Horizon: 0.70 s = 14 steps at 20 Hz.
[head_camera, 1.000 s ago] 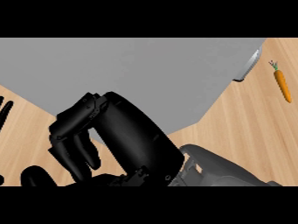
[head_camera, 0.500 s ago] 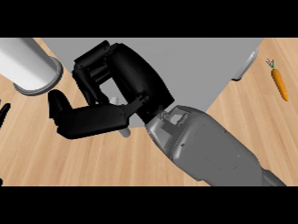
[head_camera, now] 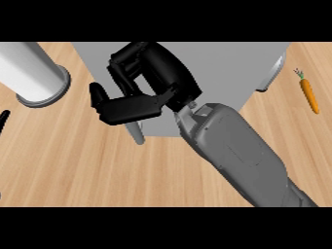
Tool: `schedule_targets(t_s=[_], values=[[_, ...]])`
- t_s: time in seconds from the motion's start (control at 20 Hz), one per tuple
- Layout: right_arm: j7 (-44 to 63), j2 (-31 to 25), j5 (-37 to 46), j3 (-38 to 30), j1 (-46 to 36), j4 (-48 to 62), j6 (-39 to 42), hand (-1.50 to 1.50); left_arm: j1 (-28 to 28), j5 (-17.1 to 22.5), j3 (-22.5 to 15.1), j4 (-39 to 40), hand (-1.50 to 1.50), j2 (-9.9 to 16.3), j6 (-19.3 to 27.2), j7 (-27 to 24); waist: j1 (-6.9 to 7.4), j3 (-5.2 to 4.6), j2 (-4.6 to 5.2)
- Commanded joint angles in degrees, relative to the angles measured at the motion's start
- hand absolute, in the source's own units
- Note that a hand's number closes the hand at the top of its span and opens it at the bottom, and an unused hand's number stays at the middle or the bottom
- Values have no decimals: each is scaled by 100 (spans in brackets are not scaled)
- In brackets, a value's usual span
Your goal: Pick up the wine, place it into the cabinet and close the cabinet
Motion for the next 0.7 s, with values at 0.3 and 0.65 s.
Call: schedule_targets(t_s=[0.3,0.65], values=[[-625,-536,177,-697,-131,1110,431,150,-139,-190,-63,70,-150,-201,-15,-48,-3,26,151],[-712,-615,118,-810,-196,1321,648,150,-189,12,5,-45,-150,1,-141,243,37,26,159]])
